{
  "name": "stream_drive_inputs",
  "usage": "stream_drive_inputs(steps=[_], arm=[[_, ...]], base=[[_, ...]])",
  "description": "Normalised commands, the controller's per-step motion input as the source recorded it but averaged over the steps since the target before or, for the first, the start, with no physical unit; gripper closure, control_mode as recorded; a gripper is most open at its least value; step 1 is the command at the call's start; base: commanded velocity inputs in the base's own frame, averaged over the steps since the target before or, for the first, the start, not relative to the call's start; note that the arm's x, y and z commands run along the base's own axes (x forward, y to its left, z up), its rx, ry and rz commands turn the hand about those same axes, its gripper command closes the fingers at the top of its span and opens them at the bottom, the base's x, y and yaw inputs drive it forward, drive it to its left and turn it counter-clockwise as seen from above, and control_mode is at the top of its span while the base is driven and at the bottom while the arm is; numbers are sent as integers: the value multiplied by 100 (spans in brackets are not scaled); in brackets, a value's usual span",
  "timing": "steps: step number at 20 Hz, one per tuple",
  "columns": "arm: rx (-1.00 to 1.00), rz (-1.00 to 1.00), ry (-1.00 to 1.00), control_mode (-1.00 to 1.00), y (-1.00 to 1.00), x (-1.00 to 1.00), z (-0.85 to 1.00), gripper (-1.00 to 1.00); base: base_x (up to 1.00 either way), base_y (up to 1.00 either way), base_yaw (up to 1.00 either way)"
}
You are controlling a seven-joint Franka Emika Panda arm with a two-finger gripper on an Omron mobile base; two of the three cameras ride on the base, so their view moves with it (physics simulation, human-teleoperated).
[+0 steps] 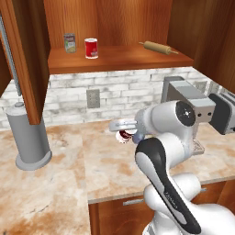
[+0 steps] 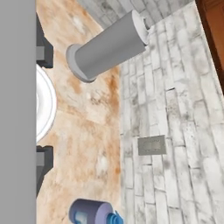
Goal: Pick the cans from the counter and place them in their designated side in the cabinet.
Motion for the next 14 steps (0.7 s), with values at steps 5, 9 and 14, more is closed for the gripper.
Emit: stream_drive_inputs(steps=[5,9,14], arm=[[0,0,0,-100,-10,-26,37,100],[0,0,-4,-100,-7,-20,35,100],[0,0,-5,-100,-2,-11,31,100]], base=[[0,0,0],[0,0,0],[0,0,0]])
